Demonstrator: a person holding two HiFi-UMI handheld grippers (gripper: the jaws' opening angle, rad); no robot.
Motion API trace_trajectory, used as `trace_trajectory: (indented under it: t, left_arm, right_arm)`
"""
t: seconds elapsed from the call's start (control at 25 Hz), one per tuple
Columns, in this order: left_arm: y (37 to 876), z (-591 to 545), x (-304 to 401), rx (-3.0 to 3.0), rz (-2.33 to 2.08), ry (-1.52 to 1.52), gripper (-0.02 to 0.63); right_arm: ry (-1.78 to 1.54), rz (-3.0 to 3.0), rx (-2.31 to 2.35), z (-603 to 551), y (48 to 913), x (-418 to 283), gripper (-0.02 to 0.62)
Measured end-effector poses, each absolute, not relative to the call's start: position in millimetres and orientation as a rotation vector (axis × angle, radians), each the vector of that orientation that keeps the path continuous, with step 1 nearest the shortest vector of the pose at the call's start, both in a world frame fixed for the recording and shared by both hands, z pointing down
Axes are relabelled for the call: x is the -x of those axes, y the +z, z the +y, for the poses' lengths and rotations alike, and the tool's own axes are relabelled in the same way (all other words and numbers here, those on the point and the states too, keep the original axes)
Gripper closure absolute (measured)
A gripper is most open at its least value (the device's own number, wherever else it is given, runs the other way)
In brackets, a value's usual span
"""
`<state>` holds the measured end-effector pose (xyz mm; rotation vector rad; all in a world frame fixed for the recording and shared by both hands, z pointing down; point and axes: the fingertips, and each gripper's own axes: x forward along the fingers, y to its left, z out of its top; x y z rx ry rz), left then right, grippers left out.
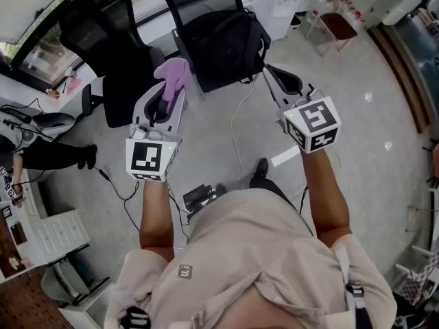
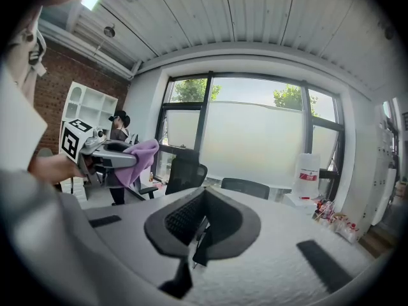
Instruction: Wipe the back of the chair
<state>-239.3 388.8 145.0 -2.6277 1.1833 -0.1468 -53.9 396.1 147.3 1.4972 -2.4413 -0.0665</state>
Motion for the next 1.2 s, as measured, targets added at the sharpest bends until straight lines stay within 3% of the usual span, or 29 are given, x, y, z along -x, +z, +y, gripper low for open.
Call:
trace_trajectory:
  t: [0.4, 1.2]
  left_arm:
    - [153, 370, 214, 2.636, 1.2, -0.201, 0.506]
    - [159, 307, 75, 2.568, 1.373, -0.337, 0.506]
  right_arm:
    - [-0.052, -2.495, -1.499, 374, 155, 27, 0.601]
    - [0.014, -2.618, -1.405, 299, 175, -136, 0.601]
